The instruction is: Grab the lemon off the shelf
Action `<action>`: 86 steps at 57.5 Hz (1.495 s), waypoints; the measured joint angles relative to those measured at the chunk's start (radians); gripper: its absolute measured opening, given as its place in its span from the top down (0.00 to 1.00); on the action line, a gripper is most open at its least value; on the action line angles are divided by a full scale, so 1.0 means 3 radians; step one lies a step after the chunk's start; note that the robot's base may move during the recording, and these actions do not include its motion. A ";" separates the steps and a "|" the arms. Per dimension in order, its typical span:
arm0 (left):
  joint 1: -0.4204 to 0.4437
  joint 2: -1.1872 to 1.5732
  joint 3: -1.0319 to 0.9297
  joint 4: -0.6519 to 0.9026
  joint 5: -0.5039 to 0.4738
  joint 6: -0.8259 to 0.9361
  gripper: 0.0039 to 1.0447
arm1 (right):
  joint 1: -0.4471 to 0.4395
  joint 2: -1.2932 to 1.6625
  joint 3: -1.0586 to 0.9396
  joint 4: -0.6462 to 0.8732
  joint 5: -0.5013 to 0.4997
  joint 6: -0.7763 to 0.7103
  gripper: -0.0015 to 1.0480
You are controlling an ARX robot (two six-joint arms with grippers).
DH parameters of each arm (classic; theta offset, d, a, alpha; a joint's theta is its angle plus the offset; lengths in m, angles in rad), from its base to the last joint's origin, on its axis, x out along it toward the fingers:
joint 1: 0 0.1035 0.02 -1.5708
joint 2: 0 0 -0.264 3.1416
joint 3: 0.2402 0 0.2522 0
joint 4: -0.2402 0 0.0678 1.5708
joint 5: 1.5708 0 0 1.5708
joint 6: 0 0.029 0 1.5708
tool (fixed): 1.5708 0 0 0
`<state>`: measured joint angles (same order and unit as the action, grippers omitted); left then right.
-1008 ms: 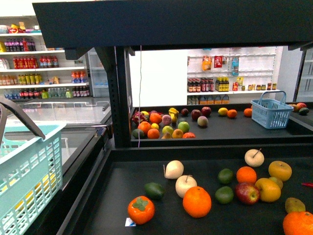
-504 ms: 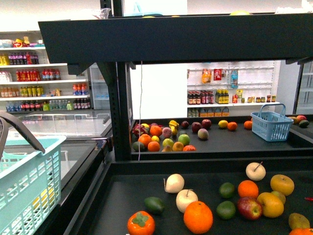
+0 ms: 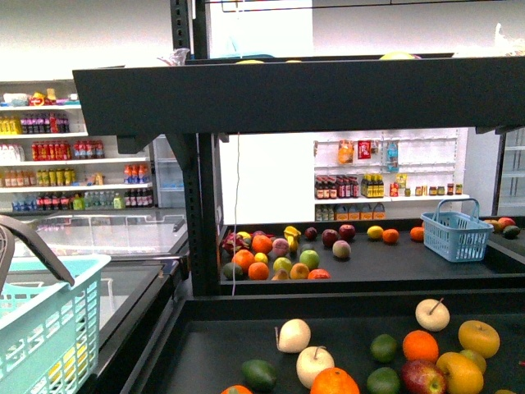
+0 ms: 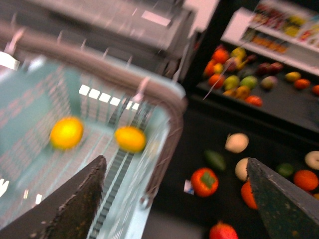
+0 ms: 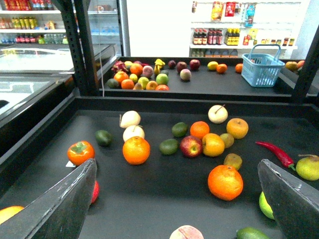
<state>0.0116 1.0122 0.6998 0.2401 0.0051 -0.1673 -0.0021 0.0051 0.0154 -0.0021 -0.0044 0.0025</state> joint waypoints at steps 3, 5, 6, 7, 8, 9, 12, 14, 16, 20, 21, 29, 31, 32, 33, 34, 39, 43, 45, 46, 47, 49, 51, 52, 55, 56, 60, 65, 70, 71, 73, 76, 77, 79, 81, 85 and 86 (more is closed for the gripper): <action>-0.0045 -0.0416 -0.0373 0.0165 0.0029 0.0235 0.37 | 0.0000 0.0000 0.0000 0.0001 0.0003 0.0000 0.07; -0.0046 -0.0687 -0.0593 0.0131 0.0006 0.0315 0.44 | 0.0000 0.0000 0.0000 0.0001 0.0006 0.0000 0.07; -0.0046 -0.0750 -0.0642 0.0116 -0.0001 0.0341 0.46 | 0.0000 0.0000 0.0000 0.0001 0.0009 0.0000 0.07; -0.0042 -0.0874 -0.0741 0.0079 -0.0015 0.0369 0.49 | 0.0000 0.0000 0.0000 0.0001 0.0013 0.0000 0.07; -0.0039 -0.0998 -0.0835 0.0039 -0.0019 0.0394 0.52 | 0.0000 0.0000 0.0000 0.0001 0.0013 0.0000 0.07; -0.0039 -0.1105 -0.0922 0.0017 -0.0019 0.0415 0.56 | 0.0000 0.0000 0.0000 0.0001 0.0013 0.0000 0.07; -0.0039 -0.1312 -0.1114 0.0011 -0.0017 0.0449 0.64 | 0.0000 0.0000 0.0000 0.0001 0.0010 0.0000 0.07; -0.0039 -0.1414 -0.1222 0.0024 -0.0017 0.0473 0.71 | 0.0000 0.0000 0.0000 0.0001 0.0006 0.0000 0.07; -0.0039 -0.1485 -0.1306 0.0043 -0.0018 0.0484 0.78 | 0.0000 0.0000 0.0000 0.0001 0.0006 0.0000 0.07; -0.0039 -0.1582 -0.1433 0.0078 -0.0018 0.0496 0.90 | 0.0000 0.0000 0.0000 0.0001 0.0006 0.0000 0.07; -0.0039 -0.1606 -0.1469 0.0081 -0.0017 0.0497 0.94 | 0.0000 0.0000 0.0000 0.0001 0.0006 0.0000 0.07; -0.0039 -0.1779 -0.1677 0.0108 -0.0017 0.0518 0.98 | 0.0000 0.0000 0.0000 0.0001 0.0008 0.0000 0.07; -0.0039 -0.1827 -0.1724 0.0111 -0.0017 0.0519 0.98 | 0.0000 0.0000 0.0000 0.0001 0.0005 0.0000 0.07; -0.0039 -0.1851 -0.1747 0.0112 -0.0017 0.0519 0.98 | 0.0000 0.0000 0.0000 0.0001 0.0005 0.0000 0.07; -0.0039 -0.1876 -0.1770 0.0112 -0.0017 0.0519 0.98 | 0.0000 0.0000 0.0000 0.0001 0.0005 0.0000 0.07; -0.0039 -0.1898 -0.1793 0.0112 -0.0017 0.0519 0.98 | 0.0000 0.0000 0.0000 0.0001 0.0006 0.0000 0.07; -0.0039 -0.2001 -0.1882 0.0112 -0.0017 0.0520 0.98 | 0.0000 0.0000 0.0000 0.0001 0.0006 0.0000 0.07; -0.0039 -0.2075 -0.1934 0.0102 -0.0015 0.0520 0.98 | 0.0000 0.0000 0.0000 0.0001 0.0006 0.0000 0.07; -0.0039 -0.2120 -0.1961 0.0088 -0.0017 0.0520 0.98 | 0.0000 0.0000 0.0000 0.0001 0.0006 0.0000 0.07; -0.0039 -0.2132 -0.1967 0.0086 -0.0017 0.0520 0.98 | 0.0000 0.0000 0.0000 0.0001 0.0006 0.0000 0.07; -0.0039 -0.2153 -0.1980 0.0076 -0.0017 0.0520 0.98 | 0.0000 0.0000 0.0000 0.0001 0.0006 0.0000 0.07; -0.0039 -0.2206 -0.2013 0.0061 -0.0017 0.0520 0.98 | 0.0000 0.0000 0.0000 0.0001 0.0005 0.0000 0.07; -0.0039 -0.2238 -0.2032 0.0045 -0.0017 0.0520 0.98 | 0.0000 0.0000 0.0000 0.0001 0.0005 0.0000 0.07; -0.0039 -0.2257 -0.2043 0.0034 -0.0017 0.0520 0.98 | 0.0000 0.0000 0.0000 0.0001 0.0006 0.0000 0.07; -0.0039 -0.2313 -0.2076 0.0005 -0.0017 0.0520 0.98 | 0.0000 0.0000 0.0000 0.0001 0.0006 0.0000 0.07; -0.0039 -0.2321 -0.2080 0.0003 -0.0017 0.0520 0.98 | 0.0000 0.0000 0.0000 0.0001 0.0006 0.0000 0.07; -0.0039 -0.2389 -0.2112 -0.0036 -0.0017 0.0521 0.98 | 0.0000 0.0000 0.0000 0.0001 0.0006 0.0000 0.07; -0.0039 -0.2472 -0.2138 -0.0088 -0.0017 0.0520 0.98 | 0.0000 0.0000 0.0000 0.0001 0.0005 0.0000 0.07; -0.0039 -0.2555 -0.2167 -0.0134 -0.0018 0.0520 0.98 | 0.0000 0.0000 0.0000 0.0001 0.0005 0.0000 0.07; -0.0039 -0.2571 -0.2173 -0.0148 -0.0018 0.0520 0.98 | 0.0000 0.0000 0.0000 0.0001 0.0006 0.0000 0.07; -0.0039 -0.2599 -0.2182 -0.0169 -0.0018 0.0520 0.98 | 0.0000 0.0000 0.0000 0.0001 0.0006 0.0000 0.07; -0.0039 -0.2645 -0.2204 -0.0177 -0.0017 0.0521 0.98 | 0.0000 0.0000 0.0000 0.0001 0.0006 0.0000 0.07; -0.0039 -0.2668 -0.2230 -0.0151 -0.0017 0.0521 0.98 | 0.0000 0.0000 0.0000 0.0001 0.0006 0.0000 0.07; -0.0039 -0.2725 -0.2289 -0.0156 -0.0018 0.0520 0.98 | 0.0000 0.0000 0.0000 0.0001 0.0006 0.0000 0.07; -0.0039 -0.2748 -0.2289 -0.0184 -0.0014 0.0521 0.98 | 0.0000 0.0000 0.0000 0.0001 0.0005 0.0000 0.07; -0.0039 -0.2944 -0.2289 -0.0423 -0.0020 0.0523 0.98 | 0.0000 0.0000 0.0000 0.0001 0.0005 0.0000 0.07; -0.0039 -0.3096 -0.2288 -0.0628 -0.0015 0.0523 0.98 | 0.0000 0.0000 0.0000 0.0001 0.0004 0.0000 0.07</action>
<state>-0.0002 0.0834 0.0135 0.0517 0.0006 -0.0105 -0.0021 0.0051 0.0154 -0.0017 -0.0032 0.0025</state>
